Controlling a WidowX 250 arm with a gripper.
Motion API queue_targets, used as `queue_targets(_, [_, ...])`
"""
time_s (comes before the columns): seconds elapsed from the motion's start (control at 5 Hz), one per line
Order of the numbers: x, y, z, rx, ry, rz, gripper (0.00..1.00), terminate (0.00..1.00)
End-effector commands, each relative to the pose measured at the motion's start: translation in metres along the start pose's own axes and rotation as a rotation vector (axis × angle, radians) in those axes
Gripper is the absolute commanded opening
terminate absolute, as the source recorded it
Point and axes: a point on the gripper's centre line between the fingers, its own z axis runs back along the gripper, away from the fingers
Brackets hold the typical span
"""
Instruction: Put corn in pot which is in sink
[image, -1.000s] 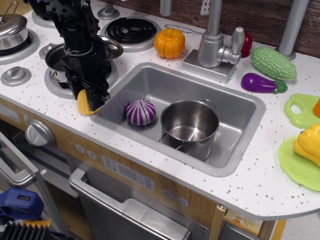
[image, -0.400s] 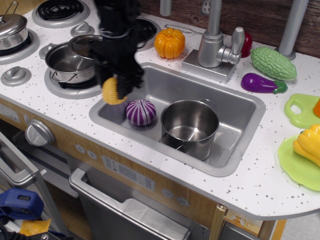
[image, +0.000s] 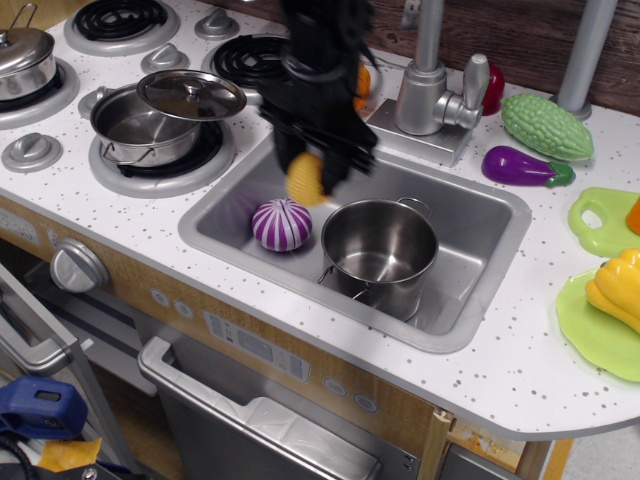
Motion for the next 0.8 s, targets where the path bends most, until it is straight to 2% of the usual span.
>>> queue_targets(0.0, [0.018, -0.028, -0.009, -0.048, -0.085, 0.031, 0.00, 0.00])
queue_targets(0.2, [0.021, -0.047, -0.020, -0.069, -0.101, 0.054, 0.00, 0.00])
queue_targets(0.4, [0.023, -0.046, -0.021, -0.089, -0.102, 0.057, 1.00, 0.00])
queue_targets(0.6, [0.023, -0.046, -0.021, -0.089, -0.102, 0.057, 1.00, 0.00])
